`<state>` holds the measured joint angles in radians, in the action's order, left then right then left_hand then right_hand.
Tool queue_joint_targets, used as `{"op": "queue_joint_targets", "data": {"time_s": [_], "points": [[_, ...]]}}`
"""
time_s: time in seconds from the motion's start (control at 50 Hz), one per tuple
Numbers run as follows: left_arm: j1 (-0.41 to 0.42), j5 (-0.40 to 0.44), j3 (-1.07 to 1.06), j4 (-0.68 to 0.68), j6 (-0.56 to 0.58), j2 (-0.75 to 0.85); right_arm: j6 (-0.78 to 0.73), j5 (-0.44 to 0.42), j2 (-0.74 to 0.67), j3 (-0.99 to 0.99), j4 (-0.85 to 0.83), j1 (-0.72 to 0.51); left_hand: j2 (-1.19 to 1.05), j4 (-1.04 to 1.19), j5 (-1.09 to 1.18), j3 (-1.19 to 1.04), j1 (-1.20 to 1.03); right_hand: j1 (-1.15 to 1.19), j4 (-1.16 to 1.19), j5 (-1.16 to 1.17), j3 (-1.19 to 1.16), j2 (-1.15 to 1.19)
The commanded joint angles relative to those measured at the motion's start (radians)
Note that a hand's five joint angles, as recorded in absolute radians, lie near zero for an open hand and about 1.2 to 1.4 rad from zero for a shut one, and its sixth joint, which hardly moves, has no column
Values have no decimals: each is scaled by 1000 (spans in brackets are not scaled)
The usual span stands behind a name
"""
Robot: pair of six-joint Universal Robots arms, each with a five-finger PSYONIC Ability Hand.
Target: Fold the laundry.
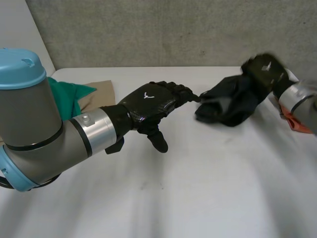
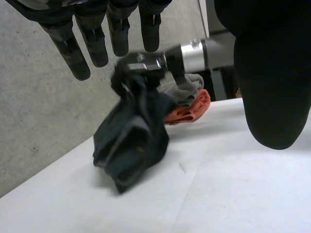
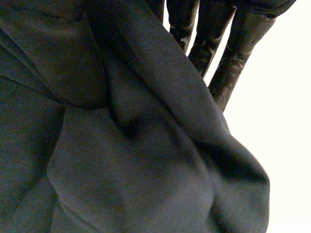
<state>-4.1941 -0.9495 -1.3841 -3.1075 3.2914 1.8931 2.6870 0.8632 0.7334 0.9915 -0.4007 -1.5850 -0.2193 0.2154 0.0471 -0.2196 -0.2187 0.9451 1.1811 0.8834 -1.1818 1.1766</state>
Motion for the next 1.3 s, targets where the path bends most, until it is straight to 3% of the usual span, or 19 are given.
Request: {"op": "queue_joint_targets", "data": {"time_s": [0.02, 0.08, 0.34, 0.44, 0.48, 0.68, 0.76, 0.84, 0.88, 0.94, 1.16, 1.24, 1.3], "points": [[0, 0, 8, 1, 1, -9, 293, 172, 106, -28, -340, 59, -18, 22, 15, -17, -18, 451, 215, 338, -215, 220], [2, -2, 11, 1, -1, -11, 336, 204, 109, -76, -365, 109, -18, 22, 15, -17, -18, 451, 215, 338, -215, 220], [8, -2, 10, 1, -6, -26, 301, 146, -45, -99, -380, 278, -18, 22, 15, -17, -18, 451, 215, 338, -215, 220], [8, -2, -1, 1, -6, -26, 168, 88, -97, 30, -460, 318, -18, 22, 15, -17, -18, 451, 215, 338, -215, 220], [8, -2, -6, 1, -6, -26, 108, 25, -94, 128, -513, 381, -18, 22, 15, -17, -18, 451, 215, 338, -215, 220], [11, -2, -6, 0, -3, -28, 106, -180, 29, 326, -526, 462, -18, 22, 15, -17, -18, 451, 215, 338, -215, 220], [12, -2, -6, 1, -3, -29, 105, -210, 23, 317, -524, 465, -18, 22, 15, -17, -18, 451, 215, 338, -215, 220], [12, -2, -6, 1, -4, -29, 106, -205, 14, 311, -520, 476, -18, 22, 15, -17, -18, 446, 210, 334, -210, 215], [12, -2, -7, 1, -4, -29, 106, -194, 29, 329, -512, 496, -18, 22, 15, -17, -18, -182, -418, -295, 419, -414], [14, -2, -7, 1, -4, -29, 106, -153, 64, 363, -483, 531, -18, 22, 15, -17, -18, -755, -991, -868, 992, -987], [16, -2, -7, 1, -7, -38, 114, -87, 372, 587, -308, 642, -18, 22, 15, -17, -18, -771, -1007, -883, 1007, -1002], [14, -3, -9, 1, -9, -49, 100, -33, 416, 605, -178, 721, -18, 22, 15, -17, -18, -771, -1007, -883, 1007, -1002], [9, -5, -9, 1, -10, -52, 88, 63, 416, 567, -49, 796, -18, 22, 15, -17, -18, -771, -1007, -883, 1007, -1002]]}}
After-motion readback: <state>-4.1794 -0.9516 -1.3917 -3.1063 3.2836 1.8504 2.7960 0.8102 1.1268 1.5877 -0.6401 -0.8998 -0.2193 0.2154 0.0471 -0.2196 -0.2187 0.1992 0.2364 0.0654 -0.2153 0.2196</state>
